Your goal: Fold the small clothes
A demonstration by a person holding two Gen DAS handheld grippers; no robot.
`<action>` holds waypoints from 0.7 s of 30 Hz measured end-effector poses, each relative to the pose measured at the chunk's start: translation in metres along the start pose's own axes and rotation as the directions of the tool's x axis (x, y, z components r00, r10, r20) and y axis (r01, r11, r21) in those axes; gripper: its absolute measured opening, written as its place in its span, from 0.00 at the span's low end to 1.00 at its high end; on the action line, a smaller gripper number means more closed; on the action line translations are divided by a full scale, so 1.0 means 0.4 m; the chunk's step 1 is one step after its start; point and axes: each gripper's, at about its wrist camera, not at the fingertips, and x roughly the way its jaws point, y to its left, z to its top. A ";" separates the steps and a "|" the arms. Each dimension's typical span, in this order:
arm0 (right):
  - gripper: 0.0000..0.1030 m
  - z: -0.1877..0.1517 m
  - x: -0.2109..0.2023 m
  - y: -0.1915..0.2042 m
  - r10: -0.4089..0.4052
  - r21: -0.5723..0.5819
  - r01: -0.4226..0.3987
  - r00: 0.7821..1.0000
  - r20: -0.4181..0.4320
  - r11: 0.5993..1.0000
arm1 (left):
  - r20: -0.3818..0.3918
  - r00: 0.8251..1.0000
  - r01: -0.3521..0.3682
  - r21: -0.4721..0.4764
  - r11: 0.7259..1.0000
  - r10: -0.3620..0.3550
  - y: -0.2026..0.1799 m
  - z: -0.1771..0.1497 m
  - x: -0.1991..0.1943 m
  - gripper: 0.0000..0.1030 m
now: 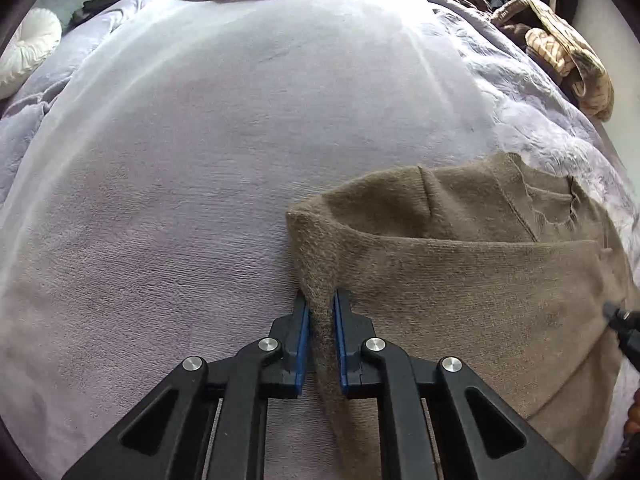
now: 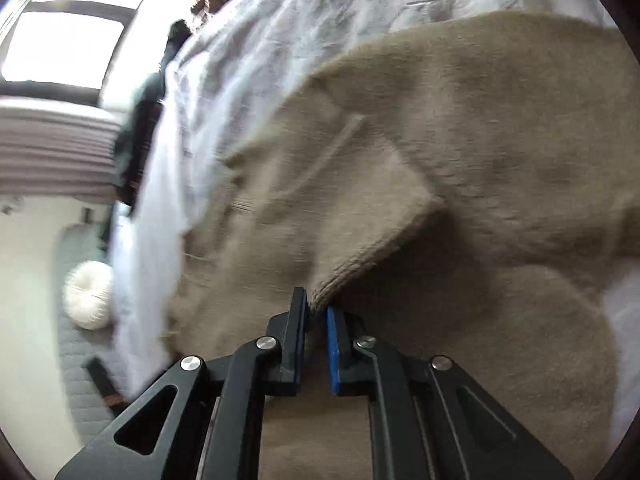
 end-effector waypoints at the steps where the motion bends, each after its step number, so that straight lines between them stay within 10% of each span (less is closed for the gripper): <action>1: 0.10 -0.009 -0.003 -0.018 -0.053 0.022 0.053 0.999 -0.010 0.998 | 0.004 1.000 -0.006 -0.010 1.000 0.006 0.004 -0.001 -0.011 0.13; 5: 0.10 -0.029 -0.034 -0.081 -0.011 0.113 0.014 1.000 -0.026 0.993 | 0.047 0.994 -0.100 0.036 0.994 0.098 -0.006 -0.020 -0.079 0.13; 9: 0.12 -0.037 -0.064 -0.116 0.033 0.120 -0.027 0.998 -0.050 0.992 | 0.051 0.998 -0.050 0.038 0.998 0.048 -0.026 -0.050 -0.138 0.13; 13: 0.41 -0.028 -0.116 -0.161 0.053 0.147 -0.050 0.998 -0.017 0.988 | 0.020 1.000 -0.003 0.039 0.999 0.002 -0.093 -0.086 -0.156 0.13; 21: 0.42 -0.042 -0.216 -0.227 0.056 0.162 -0.058 0.998 0.017 0.985 | -0.027 0.999 0.038 0.091 0.995 -0.036 -0.258 -0.133 -0.153 0.14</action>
